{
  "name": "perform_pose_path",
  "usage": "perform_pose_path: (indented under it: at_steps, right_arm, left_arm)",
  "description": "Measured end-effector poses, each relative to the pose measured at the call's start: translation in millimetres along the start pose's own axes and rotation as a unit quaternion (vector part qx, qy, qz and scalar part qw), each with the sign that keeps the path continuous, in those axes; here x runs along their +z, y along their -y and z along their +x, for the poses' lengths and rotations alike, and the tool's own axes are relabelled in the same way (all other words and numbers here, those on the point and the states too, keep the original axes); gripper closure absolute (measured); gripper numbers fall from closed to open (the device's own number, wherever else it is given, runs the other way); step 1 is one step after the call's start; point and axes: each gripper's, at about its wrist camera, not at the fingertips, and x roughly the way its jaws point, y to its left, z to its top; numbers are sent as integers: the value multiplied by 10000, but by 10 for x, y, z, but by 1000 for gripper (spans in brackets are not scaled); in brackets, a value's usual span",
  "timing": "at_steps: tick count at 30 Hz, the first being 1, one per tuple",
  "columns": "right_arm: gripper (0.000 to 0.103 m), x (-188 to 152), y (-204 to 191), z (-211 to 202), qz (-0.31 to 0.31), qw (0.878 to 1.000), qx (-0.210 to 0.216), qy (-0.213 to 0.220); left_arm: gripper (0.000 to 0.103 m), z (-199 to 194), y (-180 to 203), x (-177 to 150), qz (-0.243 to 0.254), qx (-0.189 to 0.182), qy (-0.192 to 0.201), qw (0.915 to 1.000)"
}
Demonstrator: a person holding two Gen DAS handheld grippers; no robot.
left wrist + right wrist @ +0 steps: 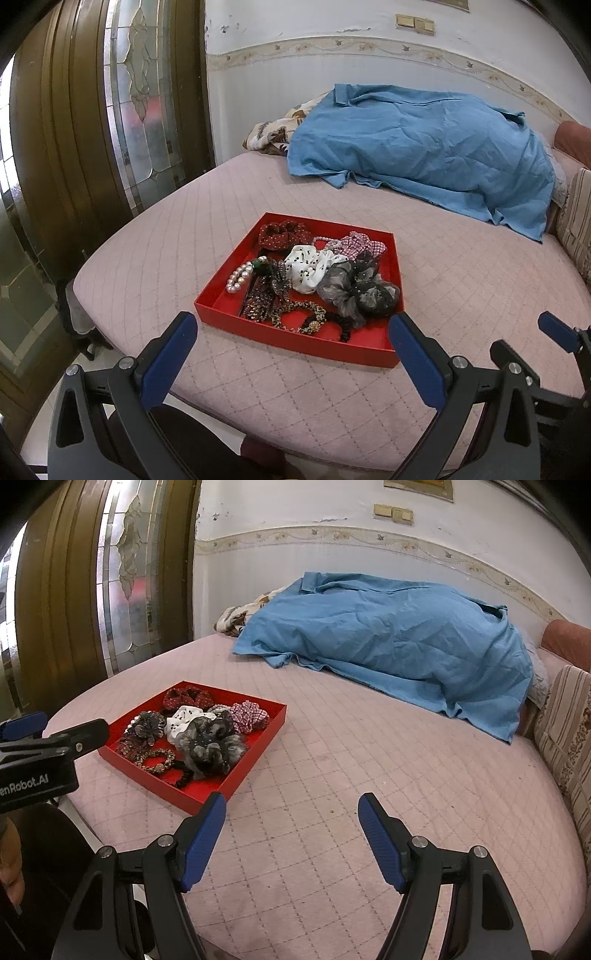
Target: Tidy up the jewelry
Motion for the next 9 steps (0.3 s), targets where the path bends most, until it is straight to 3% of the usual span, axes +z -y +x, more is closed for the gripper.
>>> perform_pose_path:
  at_steps: [9]
  right_arm:
    - [23, 5, 160, -33, 255, 9996, 78, 13]
  left_arm:
    - [0, -57, 341, 148, 357, 6, 115, 9993]
